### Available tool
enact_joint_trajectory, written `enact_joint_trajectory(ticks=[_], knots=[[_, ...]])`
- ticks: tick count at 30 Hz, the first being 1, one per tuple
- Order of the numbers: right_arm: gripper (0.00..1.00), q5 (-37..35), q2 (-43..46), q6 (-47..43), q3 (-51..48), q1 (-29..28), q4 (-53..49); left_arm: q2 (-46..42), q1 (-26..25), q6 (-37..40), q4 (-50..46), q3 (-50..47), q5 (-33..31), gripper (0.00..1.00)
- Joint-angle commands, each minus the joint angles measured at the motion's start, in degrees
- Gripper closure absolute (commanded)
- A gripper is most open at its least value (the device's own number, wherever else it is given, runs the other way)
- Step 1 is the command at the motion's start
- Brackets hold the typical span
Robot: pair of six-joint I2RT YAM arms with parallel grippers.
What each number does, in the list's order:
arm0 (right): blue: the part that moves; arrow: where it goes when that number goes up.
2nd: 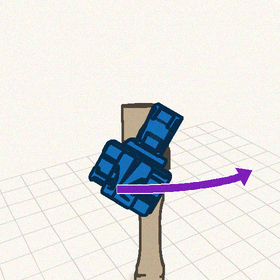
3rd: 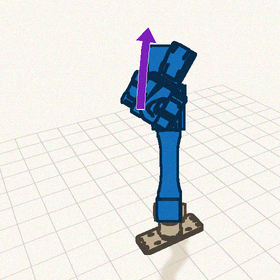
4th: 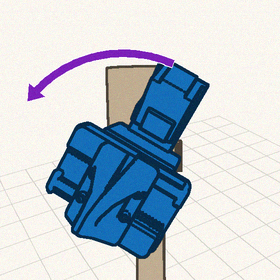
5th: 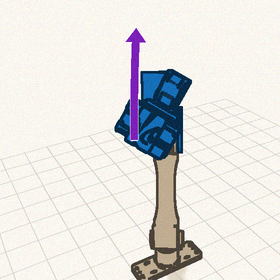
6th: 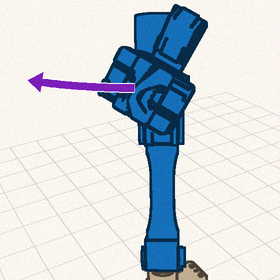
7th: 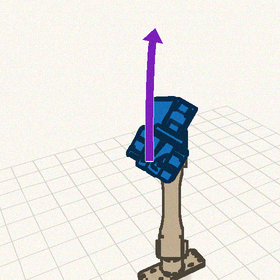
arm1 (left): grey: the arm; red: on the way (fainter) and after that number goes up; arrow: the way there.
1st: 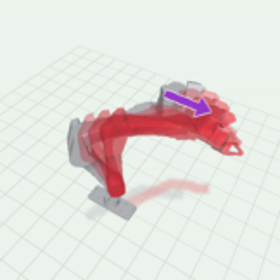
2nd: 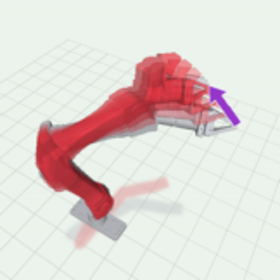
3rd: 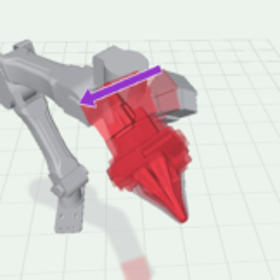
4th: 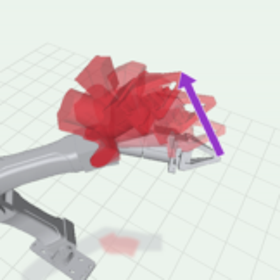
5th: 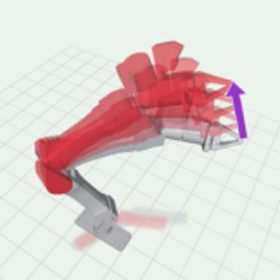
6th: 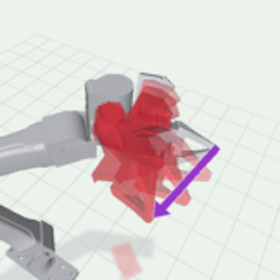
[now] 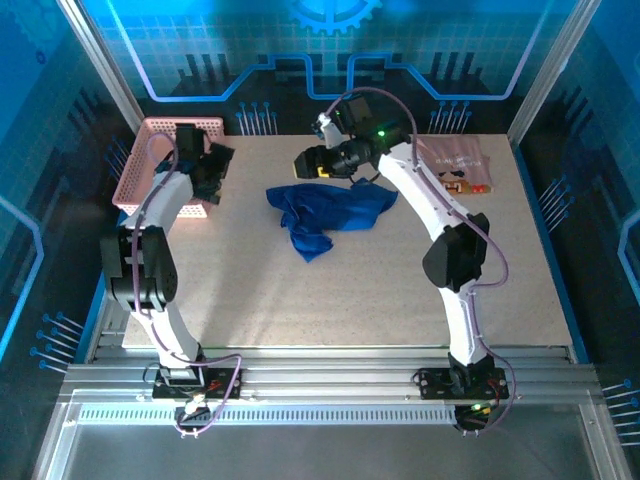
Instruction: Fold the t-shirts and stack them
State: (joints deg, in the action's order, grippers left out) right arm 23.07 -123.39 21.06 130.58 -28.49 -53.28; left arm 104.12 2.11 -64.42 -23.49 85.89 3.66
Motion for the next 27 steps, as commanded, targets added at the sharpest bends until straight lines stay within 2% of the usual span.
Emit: enact_joint_trajectory(ticks=[1,7,9,12,20,27], knots=[[0.24,-7.8,6.3,-0.7,-8.0,5.4,-4.1,-2.4,-6.5,7.9,-5.3,3.7,5.6,0.01],[0.26,-16.2,12.0,1.9,-24.9,15.3,3.6,-0.2,-14.6,14.5,-6.5,-1.6,16.0,0.04],[0.28,-16.1,11.3,2.5,-28.2,17.6,6.9,0.5,-16.3,14.6,-6.0,-4.6,18.8,0.09],[0.32,-14.0,8.9,4.5,-31.5,20.4,11.6,-0.1,-18.5,15.5,-5.8,-8.4,19.0,0.15],[0.39,-13.2,0.7,5.6,-29.5,22.1,15.0,-2.1,-20.3,15.1,-6.6,-14.7,17.4,0.20],[0.46,-15.0,-4.6,7.8,-26.9,22.8,15.3,-1.7,-20.4,12.4,-1.6,-18.3,17.0,0.25]])
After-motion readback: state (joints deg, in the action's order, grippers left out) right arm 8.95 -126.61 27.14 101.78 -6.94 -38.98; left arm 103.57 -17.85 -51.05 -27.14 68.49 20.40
